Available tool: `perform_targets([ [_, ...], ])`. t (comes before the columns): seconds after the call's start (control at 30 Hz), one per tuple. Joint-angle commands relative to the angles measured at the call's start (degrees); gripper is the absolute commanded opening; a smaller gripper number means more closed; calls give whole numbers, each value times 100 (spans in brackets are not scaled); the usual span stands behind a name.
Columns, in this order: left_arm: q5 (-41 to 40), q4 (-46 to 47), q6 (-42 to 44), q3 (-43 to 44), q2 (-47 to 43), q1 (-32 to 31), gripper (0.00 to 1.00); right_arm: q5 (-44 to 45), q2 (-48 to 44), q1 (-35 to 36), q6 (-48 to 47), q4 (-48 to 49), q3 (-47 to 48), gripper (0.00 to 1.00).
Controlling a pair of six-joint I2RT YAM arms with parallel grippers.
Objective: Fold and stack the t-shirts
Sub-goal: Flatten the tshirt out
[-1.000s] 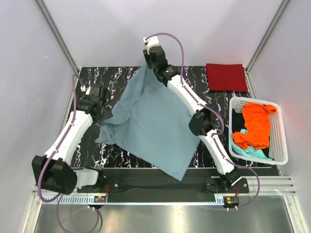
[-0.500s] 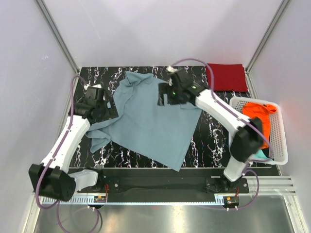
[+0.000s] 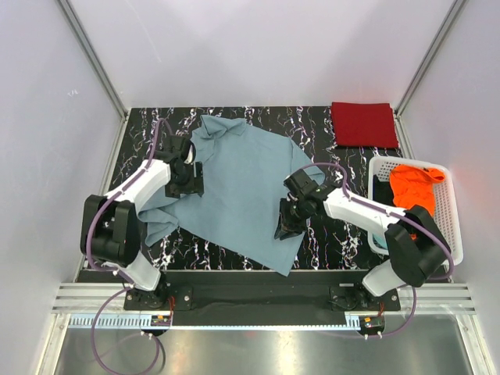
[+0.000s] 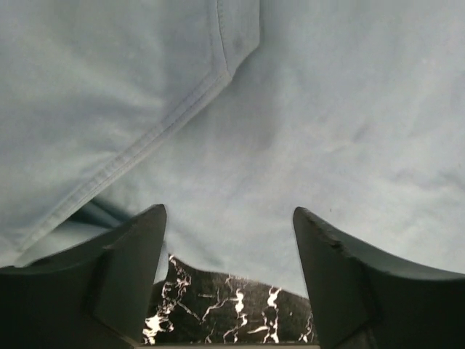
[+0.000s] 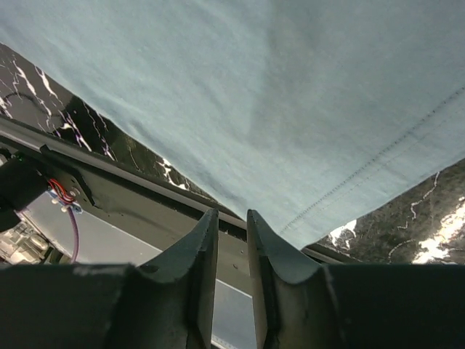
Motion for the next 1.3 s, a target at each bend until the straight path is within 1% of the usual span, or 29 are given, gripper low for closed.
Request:
perform_targets([
  [0.0,-256,209,150,267,46,-10,80,-78,-2,44,194,374,-58,29],
  [0.1,-643,314,342,161,292,-10,80,273,148,44,272,374,-103,28],
  [0.23,-968,498,457,117,460,-10,73,529,419,8,299,374,-24,18],
  [0.27,-1030,656,458,91,478,-10,72,608,464,8,299,374,-6,10],
  [0.37,-1118,754,457,169,688,-10,70,713,605,-167,509,365,-129,4],
  [0.47,-1127,745,545,380,1083,-19,69,819,684,-378,738,374,-322,1],
  [0.53,-1293,736,607,477,1242,-10,67,863,667,-509,896,400,-453,0],
  [0.63,-1443,736,607,609,1462,-1,54,951,605,-711,1063,400,-603,0],
  [0.67,-1470,719,590,679,1506,-1,44,969,596,-782,1116,400,-647,0],
  [0.7,-1505,719,563,714,1585,-1,42,969,579,-852,1195,383,-674,0],
  [0.73,-1531,719,554,741,1629,-1,37,969,570,-940,1213,383,-735,0],
  [0.77,-1531,701,563,846,1690,-1,23,925,561,-1115,1222,383,-744,0],
  [0.8,-1540,658,554,908,1787,8,14,890,552,-1221,1231,365,-770,0],
  [0.83,-1558,605,546,987,1822,-1,8,864,526,-1335,1248,356,-823,0],
  [0.9,-1549,455,449,1128,1683,-1,0,811,465,-1608,1231,321,-876,0],
  [1.03,-1444,218,238,1242,1096,-1,0,1012,368,-2012,1143,120,-832,0],
  [1.07,-1487,35,177,1355,954,8,0,1091,359,-2109,1125,58,-806,0],
  [1.1,-1505,-28,81,1409,831,34,0,1274,368,-2397,1056,-160,-753,0],
  [1.13,-1557,-98,62,1496,595,104,0,1363,394,-2548,1020,-241,-648,0],
  [1.2,-1768,-125,27,1585,435,244,0,1504,412,-2829,783,-381,-516,0],
  [1.23,-2004,-134,27,1707,399,349,0,1574,473,-2996,669,-434,-289,0],
  [1.27,-2093,-160,27,1795,399,672,0,1854,525,-3032,451,-522,-130,0],
])
